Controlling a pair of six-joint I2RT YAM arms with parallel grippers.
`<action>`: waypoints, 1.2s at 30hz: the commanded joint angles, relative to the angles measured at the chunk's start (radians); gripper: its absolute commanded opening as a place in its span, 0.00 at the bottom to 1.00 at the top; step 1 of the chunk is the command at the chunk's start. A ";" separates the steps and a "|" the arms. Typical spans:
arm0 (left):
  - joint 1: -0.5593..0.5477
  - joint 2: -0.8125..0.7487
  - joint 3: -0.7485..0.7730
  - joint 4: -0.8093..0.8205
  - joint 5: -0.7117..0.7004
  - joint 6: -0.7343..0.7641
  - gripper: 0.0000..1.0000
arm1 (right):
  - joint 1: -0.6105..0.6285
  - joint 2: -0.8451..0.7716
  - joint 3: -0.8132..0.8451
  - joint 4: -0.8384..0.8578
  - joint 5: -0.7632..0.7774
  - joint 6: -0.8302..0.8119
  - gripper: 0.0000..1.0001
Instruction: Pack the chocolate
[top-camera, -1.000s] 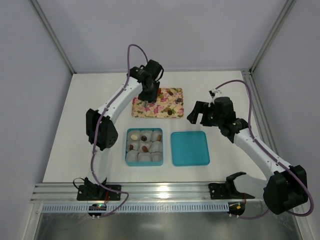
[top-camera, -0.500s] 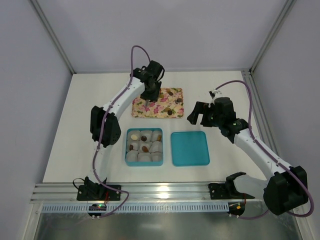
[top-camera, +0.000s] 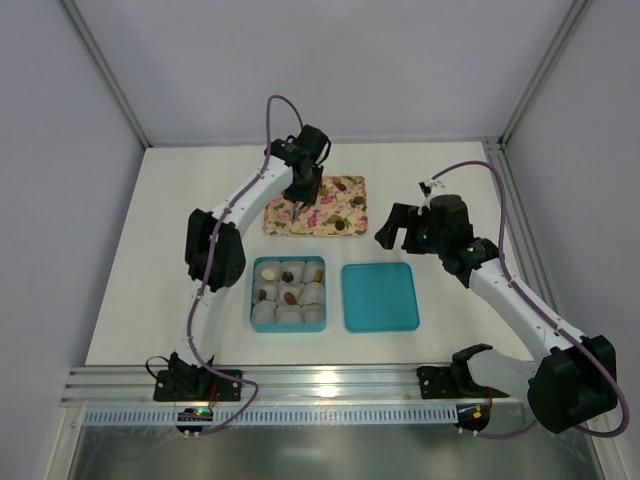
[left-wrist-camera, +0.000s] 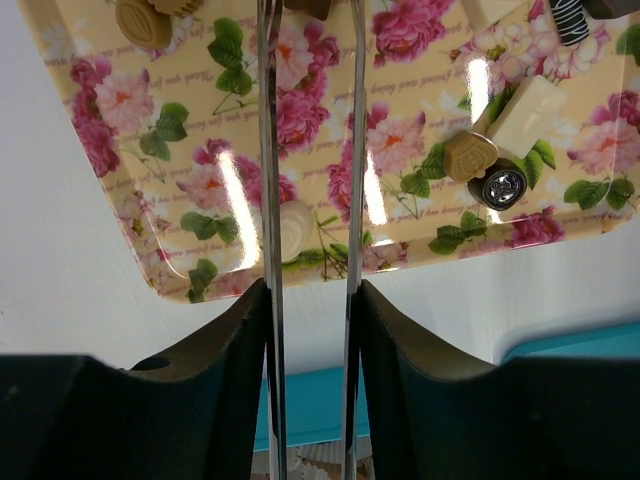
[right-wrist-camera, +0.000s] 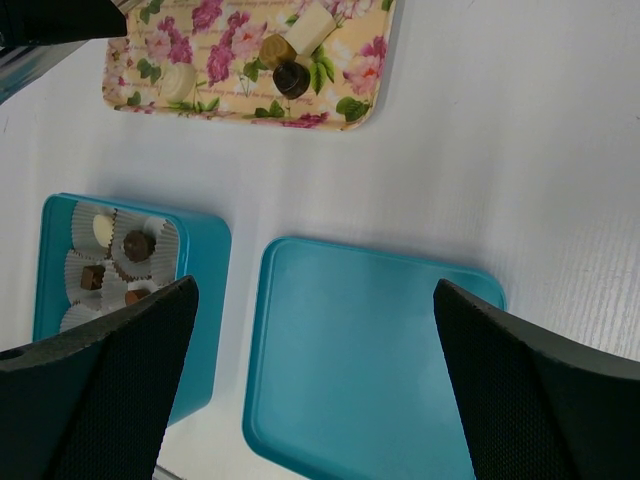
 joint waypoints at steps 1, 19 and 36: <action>0.004 0.003 0.032 0.041 0.000 0.015 0.37 | 0.003 -0.019 0.006 0.015 0.008 -0.016 1.00; 0.004 -0.084 0.032 -0.045 0.006 -0.006 0.27 | 0.003 -0.013 0.006 0.022 0.010 -0.010 1.00; 0.001 -0.318 -0.158 -0.068 0.093 -0.048 0.24 | 0.003 0.007 0.001 0.045 0.005 0.001 1.00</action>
